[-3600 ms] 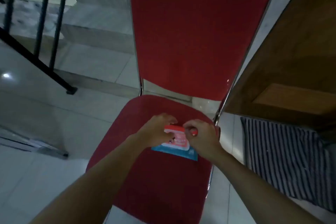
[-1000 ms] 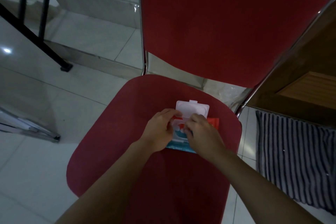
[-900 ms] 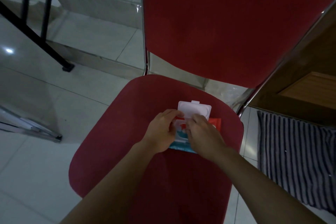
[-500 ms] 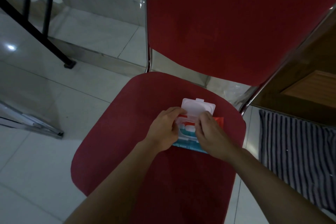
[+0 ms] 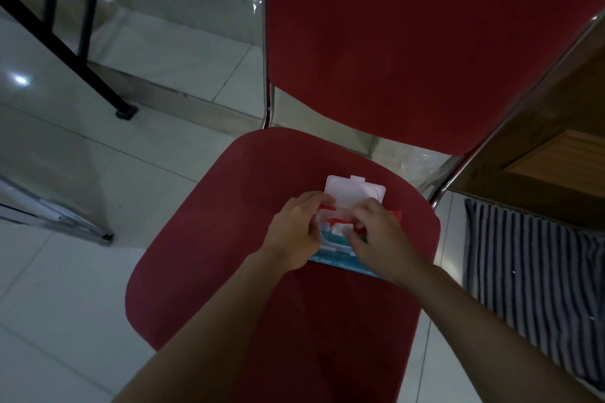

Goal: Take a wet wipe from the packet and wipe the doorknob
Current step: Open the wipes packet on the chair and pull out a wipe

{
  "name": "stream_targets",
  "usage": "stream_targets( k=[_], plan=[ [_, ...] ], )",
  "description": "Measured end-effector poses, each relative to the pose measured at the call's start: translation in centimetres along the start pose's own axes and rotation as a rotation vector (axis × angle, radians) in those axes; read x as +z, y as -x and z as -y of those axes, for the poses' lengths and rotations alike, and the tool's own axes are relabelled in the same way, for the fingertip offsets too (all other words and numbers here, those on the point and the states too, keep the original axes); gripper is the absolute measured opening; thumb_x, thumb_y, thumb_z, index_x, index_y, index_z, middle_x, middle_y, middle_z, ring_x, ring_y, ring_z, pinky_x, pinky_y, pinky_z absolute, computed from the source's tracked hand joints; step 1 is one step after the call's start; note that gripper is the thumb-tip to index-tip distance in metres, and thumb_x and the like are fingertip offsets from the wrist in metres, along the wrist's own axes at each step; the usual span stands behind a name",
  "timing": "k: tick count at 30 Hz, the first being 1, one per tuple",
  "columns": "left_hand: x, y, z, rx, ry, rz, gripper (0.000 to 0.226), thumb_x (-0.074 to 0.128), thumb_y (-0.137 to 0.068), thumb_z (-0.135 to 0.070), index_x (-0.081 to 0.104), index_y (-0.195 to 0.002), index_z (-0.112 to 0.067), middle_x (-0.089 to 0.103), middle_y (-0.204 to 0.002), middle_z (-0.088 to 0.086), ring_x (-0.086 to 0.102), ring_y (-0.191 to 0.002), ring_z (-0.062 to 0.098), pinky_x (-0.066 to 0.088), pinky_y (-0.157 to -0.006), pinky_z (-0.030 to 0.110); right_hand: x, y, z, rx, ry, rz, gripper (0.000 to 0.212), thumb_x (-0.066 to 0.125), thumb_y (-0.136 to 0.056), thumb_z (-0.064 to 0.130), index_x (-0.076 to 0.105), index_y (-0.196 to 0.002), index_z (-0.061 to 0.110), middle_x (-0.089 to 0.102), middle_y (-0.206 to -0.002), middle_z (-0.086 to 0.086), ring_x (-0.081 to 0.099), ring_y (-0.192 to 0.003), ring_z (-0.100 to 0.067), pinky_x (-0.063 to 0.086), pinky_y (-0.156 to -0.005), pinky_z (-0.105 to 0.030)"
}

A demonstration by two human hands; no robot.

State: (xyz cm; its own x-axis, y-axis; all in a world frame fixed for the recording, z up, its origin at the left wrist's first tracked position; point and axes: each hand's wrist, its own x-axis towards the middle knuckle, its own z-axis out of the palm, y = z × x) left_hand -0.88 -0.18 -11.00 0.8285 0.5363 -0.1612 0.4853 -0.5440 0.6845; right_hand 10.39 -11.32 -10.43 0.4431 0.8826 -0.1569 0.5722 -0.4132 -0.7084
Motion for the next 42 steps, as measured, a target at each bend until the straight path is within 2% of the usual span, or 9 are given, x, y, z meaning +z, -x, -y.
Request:
stream_targets(
  k=[5, 12, 20, 28, 32, 34, 37, 40, 42],
  plan=[
    [0.0, 0.1, -0.1, -0.027, -0.007, -0.003, 0.052, 0.050, -0.079, 0.006, 0.053, -0.124, -0.019, 0.055, -0.129, -0.004, 0.050, -0.098, 0.012, 0.047, -0.087, 0.030, -0.1, -0.1, 0.2, 0.176, -0.227, -0.112, 0.009, 0.065, -0.080, 0.007, 0.068, -0.073, 0.011, 0.056, -0.092, -0.002, 0.049, -0.079, 0.000, 0.036, -0.067, -0.002],
    [0.0, 0.2, -0.2, -0.046, 0.000, 0.013, 0.054, 0.050, -0.080, 0.004, 0.050, -0.127, -0.022, 0.052, -0.133, -0.006, 0.049, -0.103, 0.012, 0.047, -0.090, 0.032, -0.6, -0.3, 0.8, 0.387, -0.547, -0.066, 0.015, 0.065, -0.079, 0.003, 0.068, -0.071, 0.014, 0.055, -0.103, -0.004, 0.056, -0.093, -0.016, 0.048, -0.084, -0.028],
    [-0.1, 0.2, -0.2, -0.057, 0.009, 0.034, 0.057, 0.049, -0.078, 0.005, 0.050, -0.126, -0.025, 0.052, -0.132, -0.009, 0.050, -0.107, 0.014, 0.048, -0.090, 0.041, -1.3, -0.6, 0.9, 0.384, -0.870, -0.018, 0.026, 0.055, -0.079, -0.008, 0.065, -0.064, 0.010, 0.067, -0.052, 0.011, 0.059, -0.055, 0.007, 0.044, -0.056, -0.007],
    [-0.3, 0.1, -0.4, -0.052, 0.007, 0.043, 0.056, 0.048, -0.078, 0.004, 0.051, -0.126, -0.025, 0.052, -0.131, -0.009, 0.050, -0.106, 0.015, 0.047, -0.091, 0.041, -1.9, -0.9, 1.1, 0.444, -1.235, 0.005, 0.003, 0.059, -0.064, 0.009, 0.061, -0.066, 0.011, 0.060, -0.076, -0.005, 0.054, -0.080, -0.019, 0.040, -0.078, -0.030],
    [-0.4, 0.1, -0.4, -0.050, 0.007, 0.040, 0.053, 0.049, -0.079, 0.003, 0.051, -0.125, -0.024, 0.053, -0.130, -0.009, 0.050, -0.106, 0.015, 0.046, -0.090, 0.040, -2.4, -1.0, 0.4, 0.422, -1.426, 0.069, 0.029, 0.084, -0.047, 0.024, 0.067, -0.068, 0.013, 0.057, -0.092, -0.010, 0.049, -0.103, -0.028, 0.032, -0.105, -0.040],
    [-0.4, 0.1, -0.5, -0.063, 0.000, 0.051, 0.053, 0.049, -0.080, 0.003, 0.049, -0.126, -0.024, 0.051, -0.131, -0.009, 0.049, -0.108, 0.014, 0.045, -0.091, 0.037, -2.7, -0.8, -0.2, 0.390, -1.546, 0.083, 0.034, 0.087, -0.044, 0.022, 0.066, -0.068, 0.012, 0.059, -0.089, -0.008, 0.051, -0.104, -0.027, 0.030, -0.107, -0.040],
    [-0.4, 0.2, -0.6, -0.069, -0.001, 0.051, 0.053, 0.050, -0.079, 0.003, 0.050, -0.125, -0.024, 0.052, -0.131, -0.011, 0.049, -0.109, 0.014, 0.046, -0.093, 0.039, -3.3, -0.3, -0.4, 0.344, -1.683, 0.085, 0.031, 0.086, -0.048, 0.020, 0.063, -0.068, 0.015, 0.067, -0.086, -0.004, 0.063, -0.091, -0.020, 0.047, -0.087, -0.031],
    [-0.4, 0.2, -0.7, -0.068, -0.001, 0.052, 0.053, 0.050, -0.078, 0.002, 0.051, -0.123, -0.025, 0.052, -0.129, -0.012, 0.050, -0.107, 0.014, 0.046, -0.092, 0.041, -4.0, 0.1, -0.4, 0.351, -1.757, 0.074, 0.017, 0.071, -0.068, 0.024, 0.062, -0.080, 0.017, 0.069, -0.104, -0.010, 0.059, -0.113, -0.029, 0.034, -0.101, -0.045],
    [-0.4, 0.2, -0.6, -0.065, -0.009, 0.051, 0.053, 0.050, -0.077, 0.003, 0.051, -0.122, -0.026, 0.053, -0.128, -0.013, 0.049, -0.106, 0.013, 0.046, -0.091, 0.041, -4.9, 0.1, -0.1, 0.370, -1.765, 0.025, 0.017, 0.053, -0.079, 0.026, 0.067, -0.073, 0.019, 0.073, -0.095, -0.008, 0.061, -0.112, -0.027, 0.033, -0.103, -0.051]
  ],
)
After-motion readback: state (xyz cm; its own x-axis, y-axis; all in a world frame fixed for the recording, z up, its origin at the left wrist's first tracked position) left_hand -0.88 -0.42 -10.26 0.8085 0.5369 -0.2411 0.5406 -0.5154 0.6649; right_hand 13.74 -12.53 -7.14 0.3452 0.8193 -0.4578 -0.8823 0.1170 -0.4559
